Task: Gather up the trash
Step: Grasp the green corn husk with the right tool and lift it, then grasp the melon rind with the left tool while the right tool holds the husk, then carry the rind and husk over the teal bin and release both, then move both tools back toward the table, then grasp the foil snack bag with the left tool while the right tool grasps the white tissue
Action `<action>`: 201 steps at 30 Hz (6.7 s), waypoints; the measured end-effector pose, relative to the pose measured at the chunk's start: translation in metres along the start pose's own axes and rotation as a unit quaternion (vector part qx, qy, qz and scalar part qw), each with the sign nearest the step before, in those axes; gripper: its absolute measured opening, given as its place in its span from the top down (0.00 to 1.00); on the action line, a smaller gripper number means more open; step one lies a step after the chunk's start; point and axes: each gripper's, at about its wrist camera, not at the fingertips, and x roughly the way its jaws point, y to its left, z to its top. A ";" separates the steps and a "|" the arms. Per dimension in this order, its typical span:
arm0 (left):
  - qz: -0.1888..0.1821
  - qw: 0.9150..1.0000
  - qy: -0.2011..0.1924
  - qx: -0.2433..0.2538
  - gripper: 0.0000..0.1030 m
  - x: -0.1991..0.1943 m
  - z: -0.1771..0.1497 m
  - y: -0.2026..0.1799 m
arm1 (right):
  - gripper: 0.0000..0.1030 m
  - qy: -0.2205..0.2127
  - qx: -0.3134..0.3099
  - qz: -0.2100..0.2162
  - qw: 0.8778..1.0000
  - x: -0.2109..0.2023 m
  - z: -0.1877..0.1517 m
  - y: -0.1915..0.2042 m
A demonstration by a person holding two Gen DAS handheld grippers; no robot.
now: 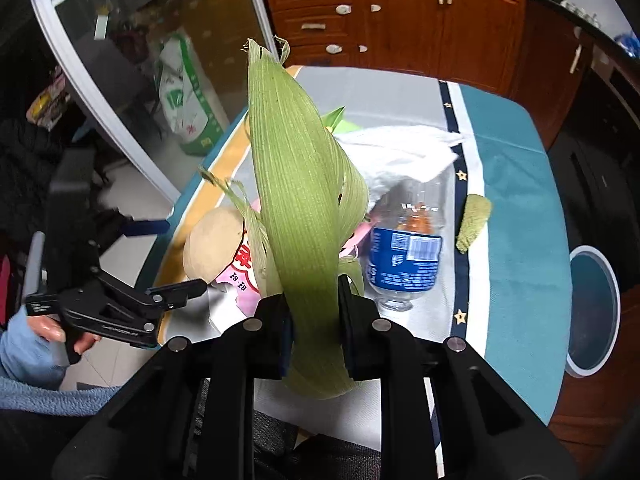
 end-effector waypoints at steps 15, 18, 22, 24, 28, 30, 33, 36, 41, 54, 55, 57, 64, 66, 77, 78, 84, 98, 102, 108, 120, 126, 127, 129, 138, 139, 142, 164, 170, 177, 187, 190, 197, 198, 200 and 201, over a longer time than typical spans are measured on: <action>0.088 0.994 0.007 0.063 0.04 0.026 -0.018 -0.016 | 0.83 0.014 0.017 0.018 1.000 0.018 0.003 0.001; 0.100 0.993 -0.002 0.063 0.04 0.027 -0.016 -0.009 | 0.83 0.017 0.014 0.017 1.000 0.019 0.003 0.004; 0.086 0.995 -0.020 0.055 0.04 0.015 -0.016 0.004 | 0.83 0.021 0.015 0.014 1.000 0.021 0.004 0.003; 0.079 0.995 -0.024 0.051 0.06 0.010 -0.017 0.009 | 0.82 0.022 0.017 0.015 1.000 0.022 0.006 0.004; 0.076 0.995 -0.027 0.051 0.07 0.002 -0.021 0.018 | 0.82 0.024 0.011 0.018 0.999 0.025 0.008 0.011; 0.071 0.996 -0.020 0.054 0.07 0.003 -0.025 0.020 | 0.82 0.025 0.008 0.020 0.999 0.026 0.008 0.014; 0.072 0.996 -0.012 0.058 0.07 0.004 -0.033 0.021 | 0.82 0.026 0.001 0.020 0.999 0.026 0.011 0.018; 0.074 0.995 -0.010 0.064 0.07 0.004 -0.039 0.023 | 0.82 0.028 0.000 0.018 0.999 0.027 0.013 0.020; 0.062 0.997 -0.023 0.041 0.29 0.000 -0.037 0.027 | 0.82 0.030 -0.003 0.018 0.999 0.029 0.015 0.023; 0.081 0.993 -0.088 0.008 0.79 -0.018 -0.002 0.028 | 0.82 0.027 0.012 0.017 0.999 0.031 0.017 0.016; 0.085 0.992 -0.092 0.009 0.79 -0.018 0.005 0.029 | 0.82 0.027 0.014 0.018 0.999 0.031 0.017 0.015; 0.090 0.991 -0.099 0.003 0.79 -0.017 0.017 0.034 | 0.82 0.026 0.017 0.019 0.999 0.031 0.017 0.014; 0.108 0.990 -0.093 -0.022 0.83 0.005 0.045 0.058 | 0.82 0.023 0.032 0.017 0.999 0.031 0.015 0.006; 0.118 0.988 -0.093 -0.030 0.91 0.007 0.047 0.064 | 0.82 0.022 0.043 0.018 0.999 0.032 0.016 0.002; 0.134 0.986 -0.091 -0.040 0.97 -0.030 0.039 0.057 | 0.83 -0.008 0.061 0.039 0.997 0.014 0.031 -0.005; 0.136 0.985 -0.096 -0.038 0.97 -0.036 0.040 0.055 | 0.83 -0.012 0.061 0.042 0.997 0.011 0.033 -0.005; 0.134 0.981 -0.139 -0.019 0.97 -0.084 0.056 0.033 | 0.83 -0.061 0.063 0.043 0.995 -0.026 0.047 -0.016; 0.024 0.983 -0.145 0.107 0.97 -0.076 0.134 -0.136 | 0.83 -0.162 0.183 -0.035 0.969 -0.112 0.010 -0.162; -0.012 0.982 -0.120 0.142 0.97 -0.041 0.156 -0.202 | 0.83 -0.168 0.239 -0.069 0.954 -0.125 -0.022 -0.230; -0.049 0.975 -0.073 0.203 0.96 0.026 0.183 -0.304 | 0.82 -0.167 0.323 -0.093 0.927 -0.120 -0.070 -0.321; -0.050 0.960 0.019 0.276 0.96 0.168 0.199 -0.426 | 0.82 -0.096 0.405 -0.114 0.902 -0.051 -0.109 -0.423; -0.047 0.957 0.053 0.281 0.94 0.199 0.194 -0.433 | 0.62 -0.087 0.428 -0.103 0.894 -0.036 -0.120 -0.436; -0.045 0.956 0.056 0.283 0.87 0.201 0.194 -0.435 | 0.37 -0.087 0.433 -0.097 0.892 -0.035 -0.121 -0.437; -0.038 0.956 0.060 0.286 0.51 0.203 0.193 -0.435 | 0.18 -0.090 0.437 -0.100 0.889 -0.037 -0.124 -0.438; -0.029 0.957 0.027 0.289 0.19 0.182 0.192 -0.432 | 0.08 -0.071 0.452 -0.097 0.884 -0.041 -0.130 -0.423; -0.031 0.957 0.025 0.289 0.17 0.178 0.190 -0.430 | 0.08 -0.069 0.451 -0.098 0.884 -0.041 -0.129 -0.423; -0.035 0.956 0.019 0.289 0.11 0.167 0.185 -0.428 | 0.08 -0.061 0.453 -0.100 0.884 -0.043 -0.129 -0.418; -0.042 0.965 -0.051 0.254 0.04 0.051 0.149 -0.354 | 0.07 -0.066 0.375 -0.097 0.919 -0.077 -0.078 -0.302; -0.035 0.974 -0.060 0.215 0.04 0.036 0.140 -0.302 | 0.07 -0.057 0.325 -0.081 0.941 -0.066 -0.042 -0.247; -0.022 0.982 -0.076 0.172 0.04 0.011 0.127 -0.225 | 0.07 -0.035 0.269 -0.053 0.961 -0.040 0.005 -0.188; -0.004 0.994 -0.084 0.074 0.04 -0.008 0.108 -0.099 | 0.07 0.005 0.178 -0.005 0.984 0.016 0.077 -0.102; -0.008 0.996 -0.075 0.043 0.04 -0.005 0.101 -0.067 | 0.07 0.015 0.168 0.002 0.986 0.031 0.090 -0.090; -0.008 0.998 -0.053 0.016 0.04 0.011 0.092 -0.023 | 0.07 0.034 0.175 0.008 0.984 0.058 0.108 -0.086; -0.008 0.999 -0.051 0.014 0.04 0.013 0.092 -0.020 | 0.07 0.034 0.174 0.006 0.984 0.060 0.107 -0.087; -0.012 0.999 -0.043 0.011 0.04 0.021 0.091 -0.014 | 0.07 0.030 0.164 0.002 0.986 0.064 0.110 -0.085; -0.013 0.999 -0.041 0.010 0.04 0.023 0.089 -0.012 | 0.07 0.027 0.152 -0.002 0.988 0.066 0.112 -0.082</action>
